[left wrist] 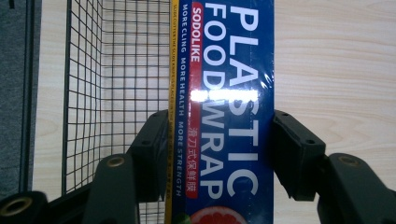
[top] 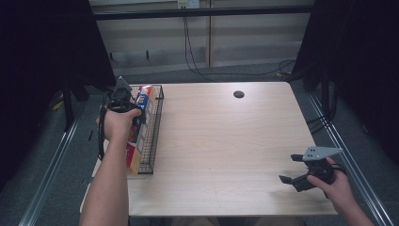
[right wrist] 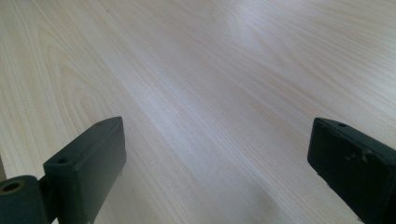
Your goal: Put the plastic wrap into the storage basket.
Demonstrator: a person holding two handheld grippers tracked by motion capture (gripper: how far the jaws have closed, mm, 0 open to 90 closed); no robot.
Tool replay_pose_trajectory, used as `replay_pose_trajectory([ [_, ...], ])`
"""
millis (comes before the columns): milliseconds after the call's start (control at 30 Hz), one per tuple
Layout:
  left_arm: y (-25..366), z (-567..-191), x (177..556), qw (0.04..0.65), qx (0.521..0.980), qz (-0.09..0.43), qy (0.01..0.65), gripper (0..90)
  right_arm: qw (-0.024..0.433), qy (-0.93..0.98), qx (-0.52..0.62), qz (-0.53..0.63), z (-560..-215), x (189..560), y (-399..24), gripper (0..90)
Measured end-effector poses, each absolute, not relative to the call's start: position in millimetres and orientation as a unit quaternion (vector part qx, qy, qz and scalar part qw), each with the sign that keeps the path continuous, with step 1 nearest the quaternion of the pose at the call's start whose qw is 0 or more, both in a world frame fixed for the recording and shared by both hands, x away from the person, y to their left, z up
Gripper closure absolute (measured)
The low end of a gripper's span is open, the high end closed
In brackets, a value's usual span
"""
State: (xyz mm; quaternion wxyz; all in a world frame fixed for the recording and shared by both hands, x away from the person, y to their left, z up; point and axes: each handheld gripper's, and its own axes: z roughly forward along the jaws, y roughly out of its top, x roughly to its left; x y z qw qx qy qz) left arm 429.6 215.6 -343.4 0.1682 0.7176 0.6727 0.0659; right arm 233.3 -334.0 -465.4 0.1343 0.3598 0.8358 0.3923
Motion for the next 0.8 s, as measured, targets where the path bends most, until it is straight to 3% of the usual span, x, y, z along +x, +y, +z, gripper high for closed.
replay_pose_trajectory([
  [800, 223, -362, 435, 0.159, 0.704, 0.062, 0.689, 43.6, 0.132, 0.837, 0.359, 0.390, -467, 234, -333, 4.4],
])
